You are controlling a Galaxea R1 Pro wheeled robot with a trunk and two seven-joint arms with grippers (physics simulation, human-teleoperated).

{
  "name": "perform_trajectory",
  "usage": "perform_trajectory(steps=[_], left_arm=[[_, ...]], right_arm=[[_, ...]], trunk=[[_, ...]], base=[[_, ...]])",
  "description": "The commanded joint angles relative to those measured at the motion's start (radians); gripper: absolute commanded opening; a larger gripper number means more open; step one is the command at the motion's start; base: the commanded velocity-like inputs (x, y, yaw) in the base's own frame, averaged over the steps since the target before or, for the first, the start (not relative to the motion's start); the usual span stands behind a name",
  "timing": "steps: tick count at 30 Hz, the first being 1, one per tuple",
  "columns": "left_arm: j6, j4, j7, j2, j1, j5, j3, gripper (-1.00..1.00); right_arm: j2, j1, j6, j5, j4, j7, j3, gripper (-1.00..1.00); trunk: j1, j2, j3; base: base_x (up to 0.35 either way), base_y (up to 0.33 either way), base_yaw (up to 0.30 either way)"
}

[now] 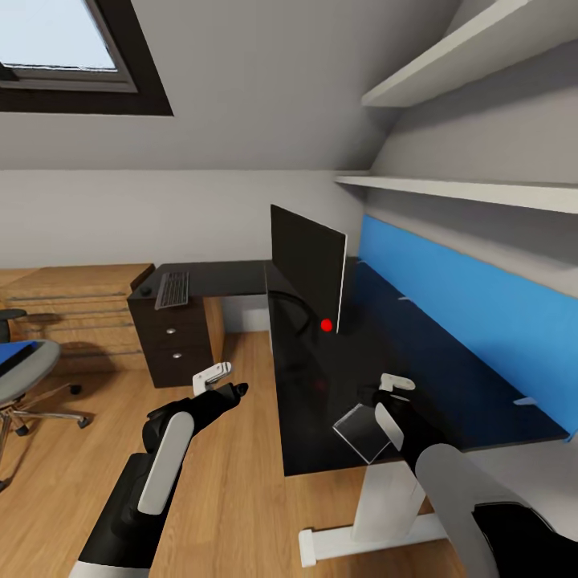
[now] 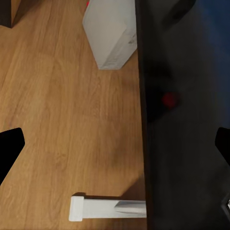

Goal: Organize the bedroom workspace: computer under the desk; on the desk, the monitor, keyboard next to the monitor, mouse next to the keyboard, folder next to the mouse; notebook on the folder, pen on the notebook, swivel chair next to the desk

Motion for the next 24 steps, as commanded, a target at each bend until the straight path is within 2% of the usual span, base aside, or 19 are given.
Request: perform_trajectory(steps=[1, 16, 24], left_arm=[[0.002, -0.001, 0.01, 0.0, -0.001, 0.01, -0.001, 1.0], [0.002, -0.001, 0.01, 0.0, -0.001, 0.011, -0.001, 1.0], [0.002, -0.001, 0.01, 0.001, -0.001, 0.011, 0.0, 1.0]], right_arm=[[0.0, 0.0, 0.006, -0.006, -0.002, -0.007, 0.005, 1.0], [0.0, 0.0, 0.004, -0.005, -0.002, -0.007, 0.005, 1.0], [0.0, 0.0, 0.004, -0.005, -0.002, -0.007, 0.005, 1.0]], trunk=[[0.004, -0.008, -0.004], [0.061, -0.113, -0.051], [0.061, -0.113, -0.051]], base=[[0.0, 0.0, 0.0], [0.0, 0.0, 0.0], [0.0, 0.0, 0.0]])
